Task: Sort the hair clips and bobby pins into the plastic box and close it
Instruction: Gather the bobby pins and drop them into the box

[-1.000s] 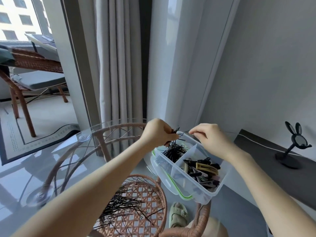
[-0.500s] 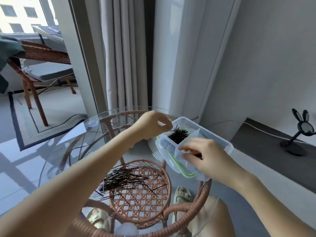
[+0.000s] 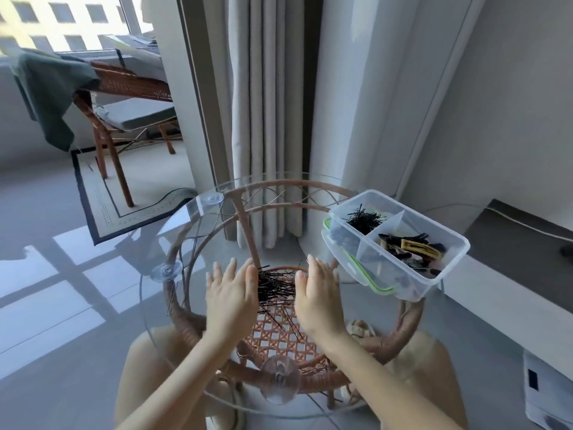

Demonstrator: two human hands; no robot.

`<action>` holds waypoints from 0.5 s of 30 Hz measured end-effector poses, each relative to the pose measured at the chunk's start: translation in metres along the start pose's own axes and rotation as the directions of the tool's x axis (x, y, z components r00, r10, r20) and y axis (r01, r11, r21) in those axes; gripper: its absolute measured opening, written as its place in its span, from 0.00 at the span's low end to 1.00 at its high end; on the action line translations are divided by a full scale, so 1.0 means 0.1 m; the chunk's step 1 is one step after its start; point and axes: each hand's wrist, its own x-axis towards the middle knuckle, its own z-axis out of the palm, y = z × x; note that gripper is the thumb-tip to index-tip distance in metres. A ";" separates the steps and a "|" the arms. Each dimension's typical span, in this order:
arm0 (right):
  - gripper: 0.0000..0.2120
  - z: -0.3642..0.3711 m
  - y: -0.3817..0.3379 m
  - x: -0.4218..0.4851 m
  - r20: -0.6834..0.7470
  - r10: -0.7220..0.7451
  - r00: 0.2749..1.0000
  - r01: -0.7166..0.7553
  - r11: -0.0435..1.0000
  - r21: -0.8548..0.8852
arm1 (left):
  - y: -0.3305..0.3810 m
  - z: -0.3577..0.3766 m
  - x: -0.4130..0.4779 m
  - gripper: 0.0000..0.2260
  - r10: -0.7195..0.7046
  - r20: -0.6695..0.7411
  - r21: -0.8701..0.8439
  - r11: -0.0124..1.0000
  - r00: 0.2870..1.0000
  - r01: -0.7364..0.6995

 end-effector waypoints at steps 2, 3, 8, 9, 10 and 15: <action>0.22 0.07 -0.09 0.11 -0.013 -0.009 1.000 0.009 1.000 -0.011 | 0.14 0.08 0.07 0.24 0.032 -0.030 -0.104 0.994 0.999 -0.035; 0.21 0.10 -0.17 0.15 -0.004 -0.020 1.000 0.020 1.000 -0.006 | 0.18 0.07 0.09 0.23 0.032 -0.053 -0.170 0.985 0.998 -0.040; 0.18 0.08 -0.22 0.18 0.191 -0.102 0.976 0.053 0.968 0.245 | 0.31 0.05 0.10 0.19 -0.158 -0.098 -0.611 0.789 0.983 0.066; 0.18 0.05 -0.22 0.16 0.231 -0.130 0.964 0.064 0.960 0.273 | 0.31 0.06 0.10 0.19 -0.182 -0.086 -0.676 0.733 0.980 0.077; 0.17 0.01 -0.21 0.15 0.267 -0.149 0.952 0.065 0.953 0.297 | 0.32 0.06 0.11 0.19 -0.200 -0.076 -0.723 0.685 0.977 0.084; 0.16 -0.30 -0.15 0.13 0.414 -0.194 0.889 -0.052 0.858 0.512 | 0.25 -0.07 0.09 0.13 -0.206 0.021 -0.848 0.514 0.978 0.126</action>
